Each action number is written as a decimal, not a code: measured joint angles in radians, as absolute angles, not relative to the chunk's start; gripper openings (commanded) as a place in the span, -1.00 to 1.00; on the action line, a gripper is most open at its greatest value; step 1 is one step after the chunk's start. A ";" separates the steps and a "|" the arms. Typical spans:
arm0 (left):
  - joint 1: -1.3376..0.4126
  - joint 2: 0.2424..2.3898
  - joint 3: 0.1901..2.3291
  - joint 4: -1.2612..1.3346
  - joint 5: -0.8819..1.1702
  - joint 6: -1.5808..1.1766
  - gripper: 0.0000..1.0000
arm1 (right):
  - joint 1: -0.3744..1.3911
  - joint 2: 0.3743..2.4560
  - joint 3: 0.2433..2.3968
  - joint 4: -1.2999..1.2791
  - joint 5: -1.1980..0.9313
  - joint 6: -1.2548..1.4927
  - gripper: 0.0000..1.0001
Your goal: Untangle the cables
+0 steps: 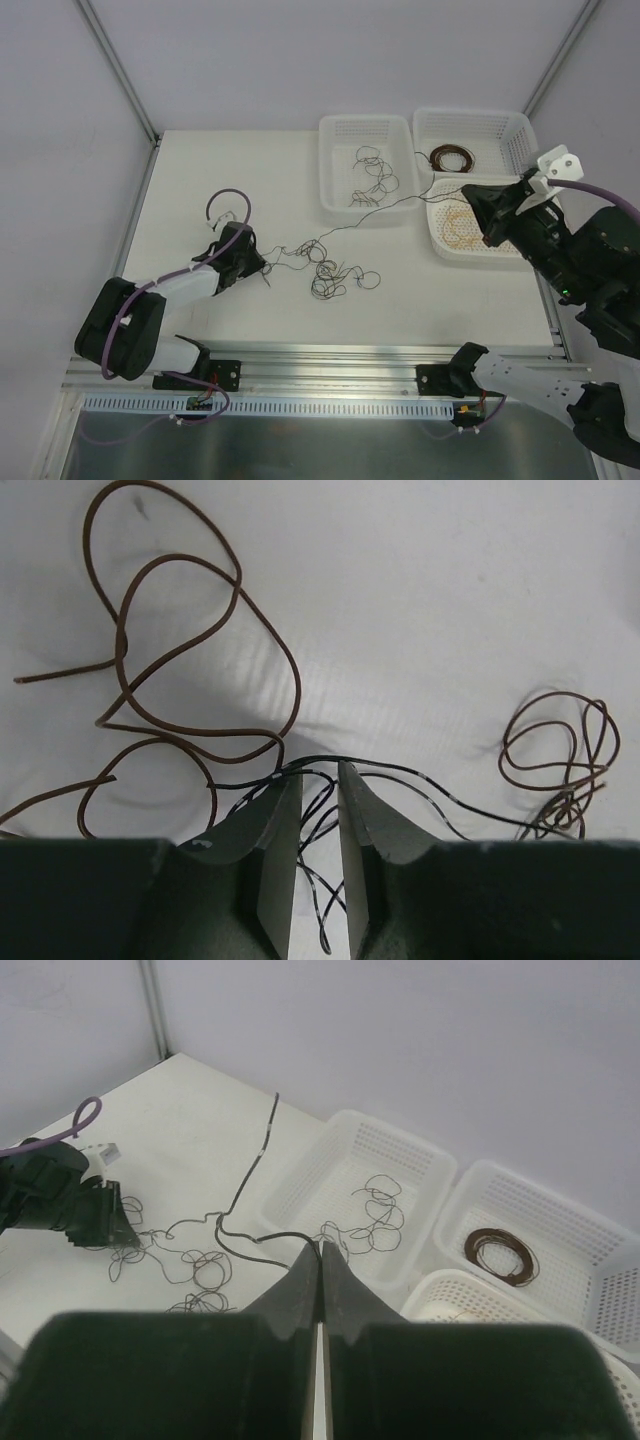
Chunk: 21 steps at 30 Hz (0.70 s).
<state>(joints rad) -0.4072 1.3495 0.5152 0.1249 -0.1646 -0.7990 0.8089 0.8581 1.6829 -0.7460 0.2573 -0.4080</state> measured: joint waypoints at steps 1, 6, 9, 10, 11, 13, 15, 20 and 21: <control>-0.392 1.349 0.514 0.119 -0.164 -0.803 -0.60 | 0.809 0.845 1.683 -0.746 0.274 -0.412 -0.99; -0.336 1.349 0.509 0.096 -0.162 -0.822 -0.57 | 0.809 0.789 1.684 -0.746 0.329 -0.428 -0.99; -0.311 1.344 0.509 0.088 -0.158 -0.825 -0.56 | 0.809 0.778 1.684 -0.748 0.351 -0.431 -0.99; -0.303 1.341 0.509 0.083 -0.158 -0.825 -0.56 | 0.809 0.777 1.683 -0.748 0.358 -0.431 -0.99; -0.293 1.335 0.509 0.072 -0.158 -0.825 -0.56 | 0.809 0.775 1.678 -0.748 0.362 -0.431 -0.99; -0.278 1.326 0.509 0.058 -0.158 -0.825 -0.56 | 0.809 0.769 1.665 -0.753 0.368 -0.431 -0.99; -0.265 1.316 0.509 0.047 -0.159 -0.823 -0.55 | 0.809 0.765 1.660 -0.765 0.376 -0.431 -0.99; -0.238 1.307 0.512 0.009 -0.159 -0.820 -0.44 | 0.809 0.751 1.660 -0.768 0.386 -0.432 -0.99; -0.234 1.303 0.512 0.004 -0.158 -0.820 -0.42 | 0.809 0.745 1.660 -0.768 0.385 -0.432 -0.99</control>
<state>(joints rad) -0.2340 1.3025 0.5121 0.0040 -0.1581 -0.8196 0.8085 0.7452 1.6596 -0.7681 0.3847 -0.4324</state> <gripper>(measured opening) 0.274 0.017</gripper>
